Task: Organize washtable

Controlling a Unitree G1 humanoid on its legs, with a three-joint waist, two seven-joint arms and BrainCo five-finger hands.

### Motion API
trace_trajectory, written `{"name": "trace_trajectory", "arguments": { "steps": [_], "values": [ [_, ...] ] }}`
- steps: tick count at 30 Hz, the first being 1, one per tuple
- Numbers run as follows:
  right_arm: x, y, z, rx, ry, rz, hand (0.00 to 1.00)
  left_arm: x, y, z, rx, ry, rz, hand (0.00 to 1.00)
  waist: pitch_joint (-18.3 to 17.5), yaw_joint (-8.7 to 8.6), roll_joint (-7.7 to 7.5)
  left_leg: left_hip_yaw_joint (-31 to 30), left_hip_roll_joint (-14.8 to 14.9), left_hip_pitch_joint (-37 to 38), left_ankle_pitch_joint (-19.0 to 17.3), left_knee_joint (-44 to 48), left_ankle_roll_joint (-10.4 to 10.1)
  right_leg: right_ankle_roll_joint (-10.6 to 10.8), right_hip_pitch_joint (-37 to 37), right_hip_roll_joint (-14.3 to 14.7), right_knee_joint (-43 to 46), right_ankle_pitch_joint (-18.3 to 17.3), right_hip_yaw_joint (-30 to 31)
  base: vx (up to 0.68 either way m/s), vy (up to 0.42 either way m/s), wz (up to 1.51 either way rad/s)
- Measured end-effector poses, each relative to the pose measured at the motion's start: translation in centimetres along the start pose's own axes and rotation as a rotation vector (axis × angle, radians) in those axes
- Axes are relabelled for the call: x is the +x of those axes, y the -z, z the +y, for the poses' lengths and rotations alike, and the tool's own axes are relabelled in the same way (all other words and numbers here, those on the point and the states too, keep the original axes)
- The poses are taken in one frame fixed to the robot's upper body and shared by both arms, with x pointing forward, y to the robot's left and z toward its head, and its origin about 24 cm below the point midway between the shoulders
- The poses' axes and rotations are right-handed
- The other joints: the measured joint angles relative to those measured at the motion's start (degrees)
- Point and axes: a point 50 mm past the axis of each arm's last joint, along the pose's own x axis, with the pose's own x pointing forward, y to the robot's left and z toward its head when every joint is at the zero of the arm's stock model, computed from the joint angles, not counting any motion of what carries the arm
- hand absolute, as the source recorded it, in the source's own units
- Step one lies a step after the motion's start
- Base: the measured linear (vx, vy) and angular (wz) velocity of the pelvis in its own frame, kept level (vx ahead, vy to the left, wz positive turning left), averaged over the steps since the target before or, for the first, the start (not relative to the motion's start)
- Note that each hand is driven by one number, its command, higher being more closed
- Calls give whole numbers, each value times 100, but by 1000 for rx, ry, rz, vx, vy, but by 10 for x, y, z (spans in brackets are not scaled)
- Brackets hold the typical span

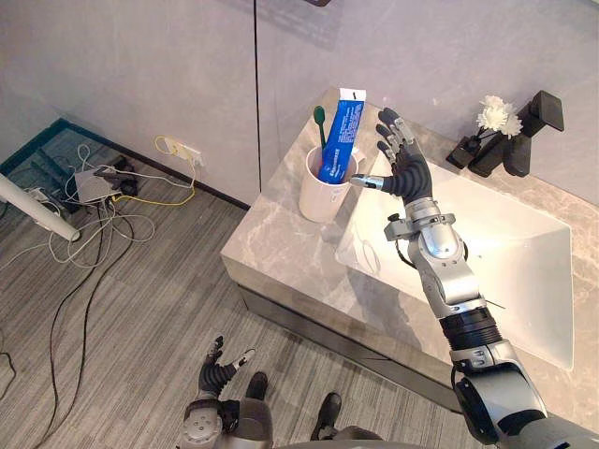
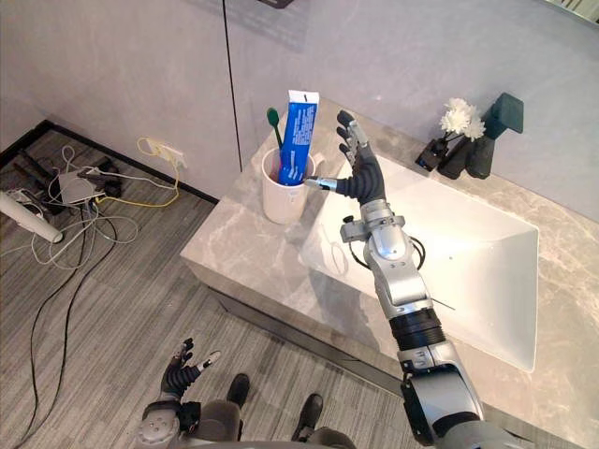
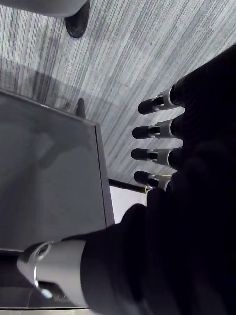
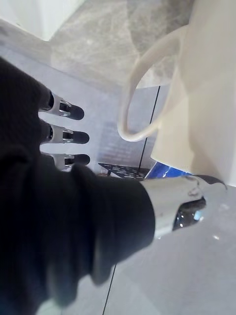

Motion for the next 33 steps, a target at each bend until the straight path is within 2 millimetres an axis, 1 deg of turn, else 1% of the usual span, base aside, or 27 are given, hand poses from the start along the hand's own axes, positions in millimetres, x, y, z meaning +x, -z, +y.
{"name": "trace_trajectory", "arguments": {
  "steps": [4, 7, 11, 13, 16, 18, 20, 22, 24, 25, 26, 28, 30, 31, 33],
  "values": [
    [0, -1, -2, -16, 3, -3, 0, 0, 0, 0, 1, 0, 5, 0, -2, 0, 0, -1, -2, 0, 0, 0, 0, 0, 1, 1, 0, 0, -1, 0, 0, 0],
    [0, -6, -11, -50, 23, -21, 0, 0, 1, 0, 1, 0, 6, 0, -4, -1, 1, -1, -6, 0, 0, 1, 0, 0, 1, 1, 0, 0, -2, 0, 0, 0],
    [1, -32, -28, -108, 47, -122, 0, 0, 1, 0, 1, 0, 8, 0, -6, -54, 1, 6, -6, 4, 0, 1, 0, 0, 1, 2, 0, 0, 3, 0, 0, 0],
    [0, -41, -36, -122, 73, -156, 0, 0, 2, 0, 2, -1, 10, 0, -9, -126, 0, 12, -4, 13, 0, 1, 0, 0, 5, 2, 1, 0, 9, 0, 0, 0],
    [0, -49, -43, -138, 89, -185, 0, -1, 4, 0, 3, 1, 20, 0, -10, -185, 1, 57, 2, 34, 0, 0, 0, -2, 5, 3, 2, 3, 50, 0, 0, -7],
    [-1, -51, -49, -152, 107, -191, 0, -1, 6, -1, 2, 3, 32, 0, -61, -202, 20, 90, 7, 41, -2, -5, 0, -10, -5, 3, 0, 9, 96, 0, 0, -11],
    [-3, -57, -60, -164, 152, -208, 0, -1, 7, -1, 1, 4, 34, 0, -145, -235, 70, 97, 6, 49, -3, -9, 0, -10, -3, 4, -1, 10, 104, 0, 0, 0],
    [-9, -72, -74, -196, 197, -262, 0, -1, 8, 1, -11, -12, 41, 0, -191, -281, 122, 95, 0, 49, -6, -11, 3, -10, 0, 3, -1, 9, 87, 0, 0, 0],
    [-20, -99, -95, -250, 282, -371, 0, -2, 13, 7, -33, -45, 66, 0, -258, -327, 161, 96, -1, 57, -6, -16, 3, -10, -7, 3, -3, 9, 89, 0, 0, 0],
    [-25, -104, -101, -268, 305, -393, 0, -2, 15, 7, -35, -49, 73, 0, -278, -333, 166, 96, -1, 65, -6, -20, 3, -10, -11, 3, -6, 9, 88, 0, 0, 0],
    [-36, -118, -116, -314, 367, -438, 0, -3, 17, 9, -45, -61, 87, 0, -325, -368, 173, 99, -2, 88, -6, -39, 4, -9, -9, 4, -12, 7, 88, 0, 0, 0],
    [-51, -129, -133, -363, 439, -472, 0, -4, 23, 13, -54, -80, 113, 0, -401, -416, 176, 99, -4, 96, -5, -68, 5, -7, -13, 4, -20, 5, 86, 0, 0, 0],
    [-75, -143, -155, -426, 562, -520, 0, -8, 36, 17, -69, -107, 168, 0, -517, -580, 169, 129, -8, 140, -4, -115, 6, 3, -11, 4, -21, -6, 111, 8, 4, -6],
    [-82, -146, -159, -442, 594, -529, 0, -9, 39, 19, -72, -114, 181, 0, -546, -635, 170, 135, -9, 145, -4, -122, 6, 3, -13, 6, -22, -7, 114, 20, 10, -11],
    [-116, -157, -179, -520, 736, -550, 0, -11, 47, 21, -74, -124, 215, 0, -632, -768, 171, 191, -9, 178, -6, -161, 7, 4, -19, 6, -29, -8, 151, 23, 13, -9]
  ]
}}
